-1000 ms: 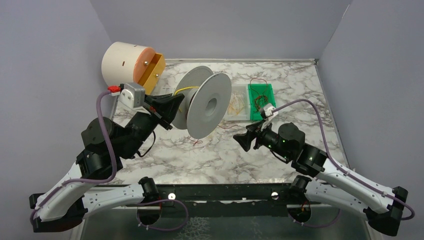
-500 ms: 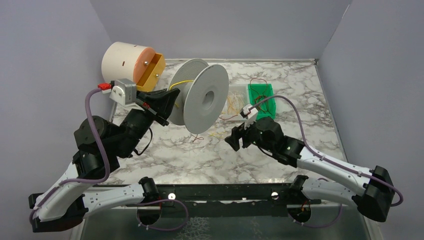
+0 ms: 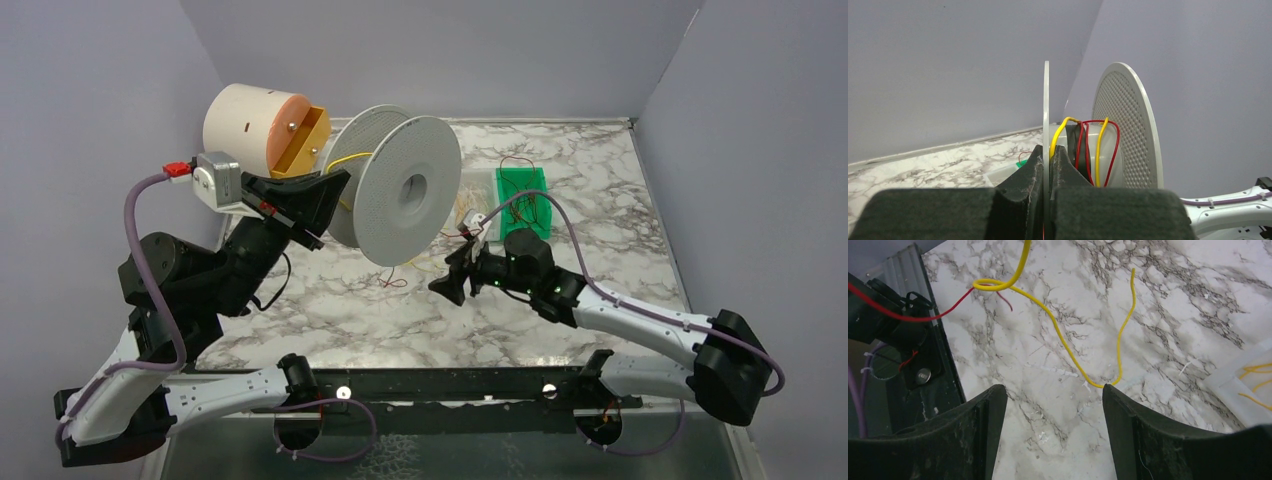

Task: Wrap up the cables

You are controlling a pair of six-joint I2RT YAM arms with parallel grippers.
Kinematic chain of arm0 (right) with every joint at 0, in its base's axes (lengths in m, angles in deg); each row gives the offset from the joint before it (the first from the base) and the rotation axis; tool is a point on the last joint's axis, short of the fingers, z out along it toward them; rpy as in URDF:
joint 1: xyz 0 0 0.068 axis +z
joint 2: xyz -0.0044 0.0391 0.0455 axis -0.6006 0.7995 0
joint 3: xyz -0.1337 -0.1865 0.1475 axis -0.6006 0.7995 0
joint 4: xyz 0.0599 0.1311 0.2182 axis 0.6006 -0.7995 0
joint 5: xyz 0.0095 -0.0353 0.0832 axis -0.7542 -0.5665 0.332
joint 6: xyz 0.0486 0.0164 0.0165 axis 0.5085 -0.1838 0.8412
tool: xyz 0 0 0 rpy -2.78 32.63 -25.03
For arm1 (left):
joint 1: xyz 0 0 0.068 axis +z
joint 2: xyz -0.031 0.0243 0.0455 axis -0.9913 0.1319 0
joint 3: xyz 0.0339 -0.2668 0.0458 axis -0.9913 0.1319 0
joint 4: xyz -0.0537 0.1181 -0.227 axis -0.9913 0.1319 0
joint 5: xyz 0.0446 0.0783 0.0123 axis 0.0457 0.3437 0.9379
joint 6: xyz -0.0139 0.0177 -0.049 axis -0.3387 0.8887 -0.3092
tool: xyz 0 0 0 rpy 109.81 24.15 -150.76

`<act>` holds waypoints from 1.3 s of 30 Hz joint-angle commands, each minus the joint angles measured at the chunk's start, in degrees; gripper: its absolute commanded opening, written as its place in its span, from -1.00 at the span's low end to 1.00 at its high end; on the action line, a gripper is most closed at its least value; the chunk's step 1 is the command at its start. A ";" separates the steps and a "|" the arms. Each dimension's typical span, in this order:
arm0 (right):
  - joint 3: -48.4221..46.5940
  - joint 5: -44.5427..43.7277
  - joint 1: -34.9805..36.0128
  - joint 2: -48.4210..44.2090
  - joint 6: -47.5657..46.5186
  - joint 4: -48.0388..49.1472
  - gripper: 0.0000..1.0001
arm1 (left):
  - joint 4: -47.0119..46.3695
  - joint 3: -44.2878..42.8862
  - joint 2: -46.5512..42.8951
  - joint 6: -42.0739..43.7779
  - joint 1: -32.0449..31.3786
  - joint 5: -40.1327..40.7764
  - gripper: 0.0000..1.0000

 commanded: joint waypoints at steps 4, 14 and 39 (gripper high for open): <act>0.29 12.09 -3.39 5.59 -3.34 14.21 0.47 | -3.44 -3.96 -0.05 -2.31 0.19 -2.80 -1.00; -1.35 19.41 -6.74 14.31 -5.65 23.37 0.41 | -2.95 -6.28 1.70 -1.56 0.19 -3.44 -1.00; -1.33 28.28 -6.85 19.41 -5.55 22.63 -0.98 | -7.91 -3.88 2.69 -0.24 0.19 1.62 -1.00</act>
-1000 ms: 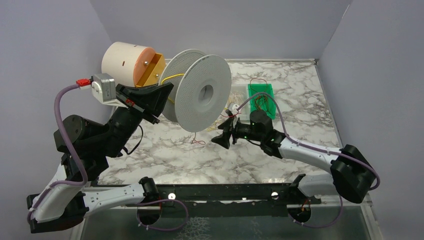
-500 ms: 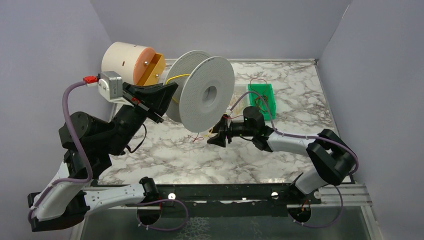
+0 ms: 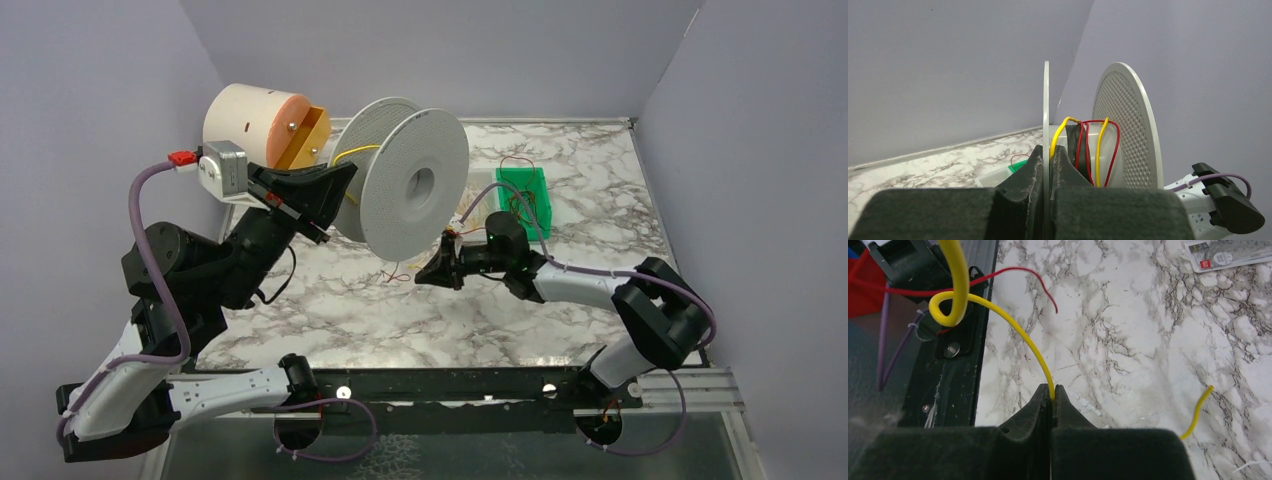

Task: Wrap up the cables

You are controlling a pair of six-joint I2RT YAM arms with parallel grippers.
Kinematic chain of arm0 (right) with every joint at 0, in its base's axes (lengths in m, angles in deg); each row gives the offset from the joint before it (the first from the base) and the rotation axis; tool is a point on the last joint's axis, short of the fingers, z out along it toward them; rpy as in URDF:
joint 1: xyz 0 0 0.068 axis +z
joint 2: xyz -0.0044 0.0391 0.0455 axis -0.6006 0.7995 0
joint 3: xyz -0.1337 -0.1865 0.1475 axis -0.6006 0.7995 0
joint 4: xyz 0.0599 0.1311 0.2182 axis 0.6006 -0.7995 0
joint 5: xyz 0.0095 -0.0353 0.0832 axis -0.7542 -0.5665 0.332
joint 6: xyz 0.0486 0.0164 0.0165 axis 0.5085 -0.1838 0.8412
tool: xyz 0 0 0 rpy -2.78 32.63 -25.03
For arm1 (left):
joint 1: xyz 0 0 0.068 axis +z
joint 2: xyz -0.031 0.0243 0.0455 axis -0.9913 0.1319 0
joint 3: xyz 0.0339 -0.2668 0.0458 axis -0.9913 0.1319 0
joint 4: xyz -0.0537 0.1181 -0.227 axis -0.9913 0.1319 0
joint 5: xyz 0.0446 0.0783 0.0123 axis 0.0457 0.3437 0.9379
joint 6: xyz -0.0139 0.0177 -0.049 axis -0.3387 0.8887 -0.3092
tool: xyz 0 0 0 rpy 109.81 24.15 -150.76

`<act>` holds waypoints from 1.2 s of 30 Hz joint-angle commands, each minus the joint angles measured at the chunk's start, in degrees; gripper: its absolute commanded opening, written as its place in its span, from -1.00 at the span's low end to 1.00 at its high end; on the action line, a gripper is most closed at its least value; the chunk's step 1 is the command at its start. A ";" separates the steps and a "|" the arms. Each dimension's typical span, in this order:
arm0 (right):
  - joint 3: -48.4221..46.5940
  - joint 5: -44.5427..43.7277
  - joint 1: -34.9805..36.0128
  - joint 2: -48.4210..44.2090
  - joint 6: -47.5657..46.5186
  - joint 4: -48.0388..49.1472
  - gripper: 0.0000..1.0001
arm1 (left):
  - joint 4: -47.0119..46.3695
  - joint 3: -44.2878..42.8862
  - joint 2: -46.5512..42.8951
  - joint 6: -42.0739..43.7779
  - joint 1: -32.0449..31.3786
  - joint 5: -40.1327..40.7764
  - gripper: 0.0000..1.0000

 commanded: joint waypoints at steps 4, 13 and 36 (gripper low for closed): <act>6.56 -9.50 -0.11 -10.12 0.53 -2.75 -0.98 | -12.66 1.61 0.62 2.02 0.19 7.90 -1.00; 11.61 -20.65 2.14 -26.43 0.65 -15.88 -0.97 | -26.07 8.68 4.59 6.29 0.19 19.85 -1.00; -10.88 -52.48 36.71 -31.96 6.84 -47.47 -0.98 | -38.55 4.70 26.30 18.64 0.19 33.04 -1.00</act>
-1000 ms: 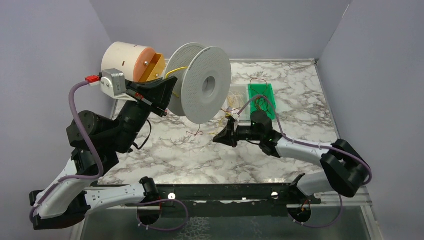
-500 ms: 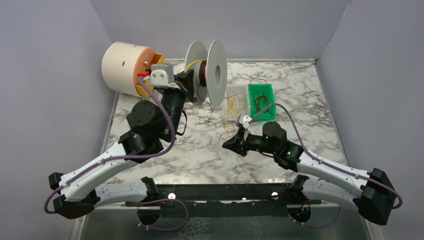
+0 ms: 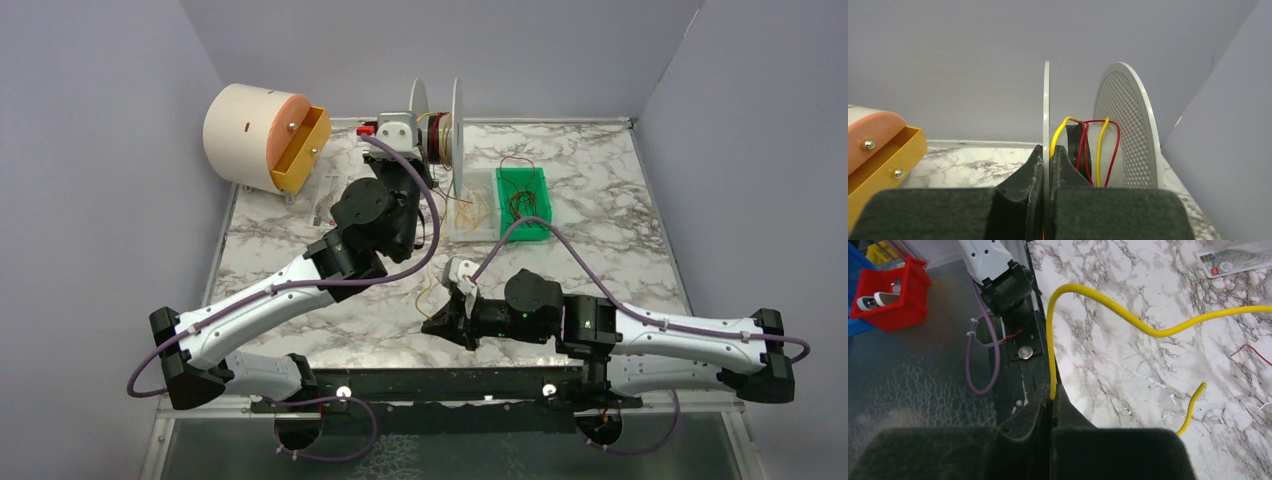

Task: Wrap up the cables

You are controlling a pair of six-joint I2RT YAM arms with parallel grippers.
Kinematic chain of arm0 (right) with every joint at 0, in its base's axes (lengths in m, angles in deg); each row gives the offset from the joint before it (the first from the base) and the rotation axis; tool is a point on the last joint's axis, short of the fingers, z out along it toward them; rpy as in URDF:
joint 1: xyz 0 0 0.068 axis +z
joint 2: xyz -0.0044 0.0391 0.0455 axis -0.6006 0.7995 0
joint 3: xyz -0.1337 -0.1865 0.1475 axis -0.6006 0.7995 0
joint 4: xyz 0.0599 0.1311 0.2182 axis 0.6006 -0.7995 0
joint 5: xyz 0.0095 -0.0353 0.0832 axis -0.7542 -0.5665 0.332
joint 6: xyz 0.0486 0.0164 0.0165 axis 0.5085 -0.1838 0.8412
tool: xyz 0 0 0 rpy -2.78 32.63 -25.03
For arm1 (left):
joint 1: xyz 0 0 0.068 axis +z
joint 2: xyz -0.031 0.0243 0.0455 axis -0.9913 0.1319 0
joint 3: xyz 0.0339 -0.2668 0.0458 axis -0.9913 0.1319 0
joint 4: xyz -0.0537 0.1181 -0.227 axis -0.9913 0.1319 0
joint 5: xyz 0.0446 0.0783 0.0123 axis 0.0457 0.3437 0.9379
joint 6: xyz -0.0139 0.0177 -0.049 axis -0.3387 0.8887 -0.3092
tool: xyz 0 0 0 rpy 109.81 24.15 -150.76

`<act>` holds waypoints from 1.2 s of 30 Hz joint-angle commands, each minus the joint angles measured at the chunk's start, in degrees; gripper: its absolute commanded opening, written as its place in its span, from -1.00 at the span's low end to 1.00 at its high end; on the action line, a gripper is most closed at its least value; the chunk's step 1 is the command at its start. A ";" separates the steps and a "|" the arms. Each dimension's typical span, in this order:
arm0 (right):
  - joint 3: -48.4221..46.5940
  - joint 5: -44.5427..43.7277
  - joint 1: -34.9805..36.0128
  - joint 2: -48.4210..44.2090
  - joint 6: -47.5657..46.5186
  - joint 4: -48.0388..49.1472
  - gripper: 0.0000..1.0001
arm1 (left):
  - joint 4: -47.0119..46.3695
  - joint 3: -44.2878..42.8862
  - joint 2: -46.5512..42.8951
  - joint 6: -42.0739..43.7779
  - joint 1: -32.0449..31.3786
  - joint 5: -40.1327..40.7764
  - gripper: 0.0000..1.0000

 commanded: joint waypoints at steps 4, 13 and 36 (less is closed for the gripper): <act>-7.89 -13.21 7.82 1.91 2.92 -10.91 -0.98 | -5.94 2.22 0.66 4.05 0.19 4.21 -1.00; -16.67 -16.84 10.65 2.94 4.50 -18.43 -0.98 | 7.36 6.11 -0.29 -1.78 -0.06 4.67 -1.00; -39.53 -28.27 10.74 3.37 -2.69 -27.70 -0.98 | 26.48 15.81 -10.24 -5.11 -1.29 -0.50 -1.00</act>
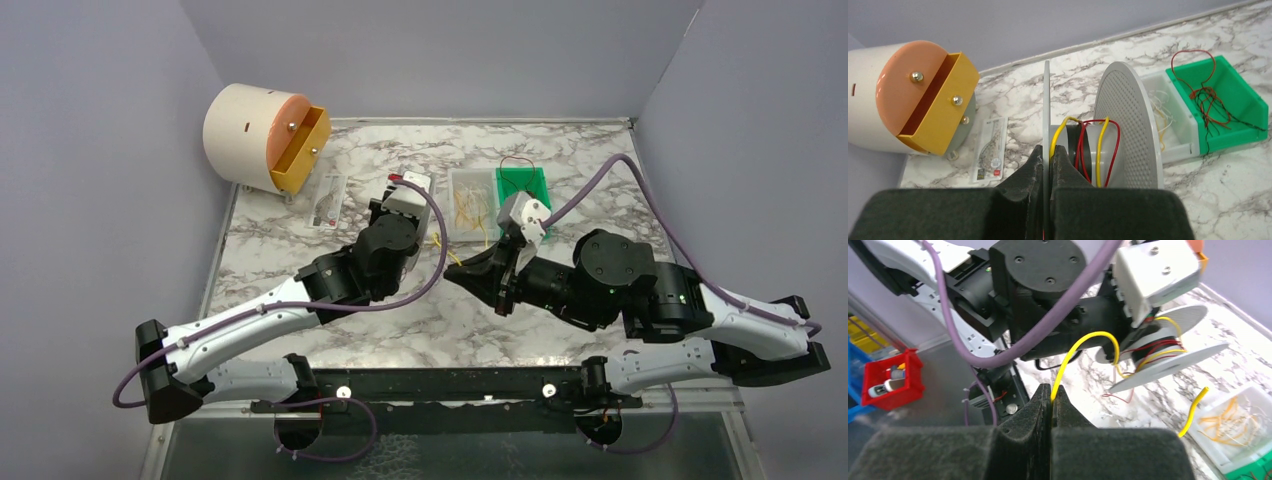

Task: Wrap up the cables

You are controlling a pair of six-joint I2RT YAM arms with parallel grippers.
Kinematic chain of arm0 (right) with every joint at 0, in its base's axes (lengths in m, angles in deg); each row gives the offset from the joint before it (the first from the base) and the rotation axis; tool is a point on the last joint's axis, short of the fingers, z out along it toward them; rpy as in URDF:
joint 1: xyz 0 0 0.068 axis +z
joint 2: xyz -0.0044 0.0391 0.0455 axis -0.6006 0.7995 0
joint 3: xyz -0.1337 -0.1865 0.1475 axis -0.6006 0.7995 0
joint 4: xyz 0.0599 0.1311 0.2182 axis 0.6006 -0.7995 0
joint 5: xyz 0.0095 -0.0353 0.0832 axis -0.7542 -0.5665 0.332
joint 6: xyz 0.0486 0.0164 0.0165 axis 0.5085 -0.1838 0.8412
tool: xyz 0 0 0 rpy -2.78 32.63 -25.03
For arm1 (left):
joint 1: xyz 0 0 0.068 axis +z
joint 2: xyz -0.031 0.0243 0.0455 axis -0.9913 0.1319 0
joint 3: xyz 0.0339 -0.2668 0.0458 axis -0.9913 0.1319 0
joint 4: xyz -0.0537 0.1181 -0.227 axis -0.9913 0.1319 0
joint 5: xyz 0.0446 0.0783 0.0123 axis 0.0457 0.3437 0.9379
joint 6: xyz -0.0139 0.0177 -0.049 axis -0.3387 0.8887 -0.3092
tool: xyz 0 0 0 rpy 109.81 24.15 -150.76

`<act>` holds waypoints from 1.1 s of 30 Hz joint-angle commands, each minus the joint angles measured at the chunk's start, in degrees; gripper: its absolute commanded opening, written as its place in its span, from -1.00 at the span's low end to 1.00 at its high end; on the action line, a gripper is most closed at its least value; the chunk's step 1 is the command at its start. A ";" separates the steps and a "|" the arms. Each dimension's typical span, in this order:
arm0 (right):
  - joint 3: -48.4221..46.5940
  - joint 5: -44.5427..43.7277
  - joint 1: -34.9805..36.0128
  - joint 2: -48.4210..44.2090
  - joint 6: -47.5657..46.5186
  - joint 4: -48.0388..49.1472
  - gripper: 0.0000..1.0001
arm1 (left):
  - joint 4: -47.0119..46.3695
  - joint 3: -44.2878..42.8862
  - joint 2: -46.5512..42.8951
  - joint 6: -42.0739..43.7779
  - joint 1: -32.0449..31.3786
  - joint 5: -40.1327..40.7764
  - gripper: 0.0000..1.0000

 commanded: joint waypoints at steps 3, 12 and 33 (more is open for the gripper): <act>-3.66 -6.97 0.32 -0.21 -3.96 -2.94 -0.98 | 1.88 2.71 -5.55 -1.33 -0.36 -6.25 -1.00; -7.41 -15.46 0.32 3.82 -12.62 -1.15 -0.98 | 7.85 4.79 -8.05 0.10 -0.47 -16.17 -1.00; -2.04 -3.91 -24.21 9.73 -14.15 7.28 -0.98 | 15.16 11.90 -22.97 1.30 -1.00 -33.15 -1.00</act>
